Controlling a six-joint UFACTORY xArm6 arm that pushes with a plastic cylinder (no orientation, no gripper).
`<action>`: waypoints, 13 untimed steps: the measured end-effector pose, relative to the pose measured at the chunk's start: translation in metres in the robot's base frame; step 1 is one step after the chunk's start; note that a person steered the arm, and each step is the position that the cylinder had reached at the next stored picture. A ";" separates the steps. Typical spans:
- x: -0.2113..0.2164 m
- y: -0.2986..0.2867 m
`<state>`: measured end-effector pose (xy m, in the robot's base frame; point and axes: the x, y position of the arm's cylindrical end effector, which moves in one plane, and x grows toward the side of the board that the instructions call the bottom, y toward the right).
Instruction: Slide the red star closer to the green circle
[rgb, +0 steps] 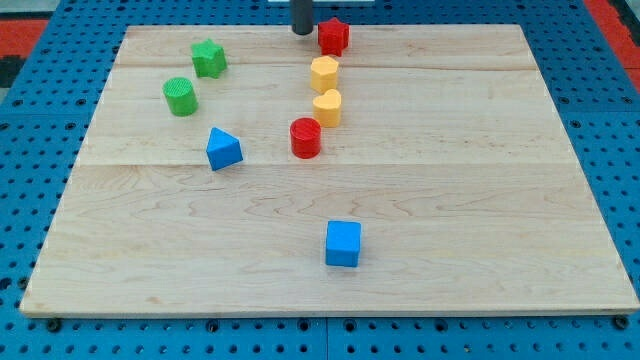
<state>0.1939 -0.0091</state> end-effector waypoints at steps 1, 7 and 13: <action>0.000 0.082; 0.018 0.089; 0.048 0.006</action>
<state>0.2416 -0.0036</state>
